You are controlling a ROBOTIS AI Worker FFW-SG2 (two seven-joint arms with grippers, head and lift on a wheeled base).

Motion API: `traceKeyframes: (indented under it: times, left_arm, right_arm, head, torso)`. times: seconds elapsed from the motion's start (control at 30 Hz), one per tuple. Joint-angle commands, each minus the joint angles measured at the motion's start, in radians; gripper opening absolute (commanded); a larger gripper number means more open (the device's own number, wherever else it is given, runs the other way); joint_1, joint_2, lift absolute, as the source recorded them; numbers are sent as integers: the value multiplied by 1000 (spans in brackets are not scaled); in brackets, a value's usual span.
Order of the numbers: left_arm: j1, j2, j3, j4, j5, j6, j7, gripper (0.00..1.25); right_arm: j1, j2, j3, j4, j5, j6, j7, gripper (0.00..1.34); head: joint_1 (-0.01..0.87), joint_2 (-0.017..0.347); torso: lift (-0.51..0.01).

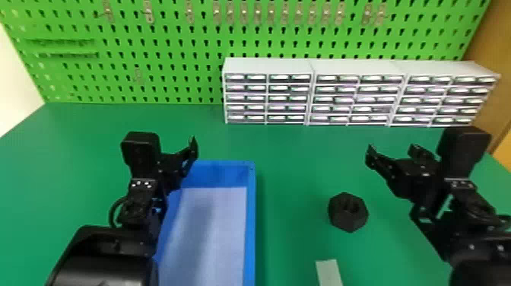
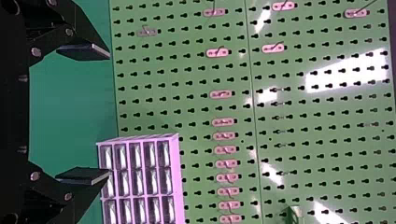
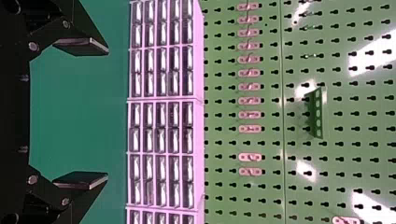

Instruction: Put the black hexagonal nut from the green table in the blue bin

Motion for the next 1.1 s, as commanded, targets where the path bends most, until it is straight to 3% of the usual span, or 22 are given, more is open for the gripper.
traceKeyframes:
  times: [0.0, 0.43, 1.07]
  left_arm:
    - [0, -3, 0, 0, 0, 0, 0, 879]
    - [2, -3, -2, 0, 0, 0, 0, 879]
    - [2, -3, -2, 0, 0, 0, 0, 879]
  right_arm:
    - [0, 0, 0, -1, 0, 0, 0, 1008]
    - [-9, 0, -6, -9, -5, 28, 0, 1008]
    - [-71, -34, 0, -9, -35, 132, 0, 1008]
  head:
    - [657, 57]
    - [657, 57]
    - [657, 57]
  torso:
    - [-95]
    - [-95]
    - [-95]
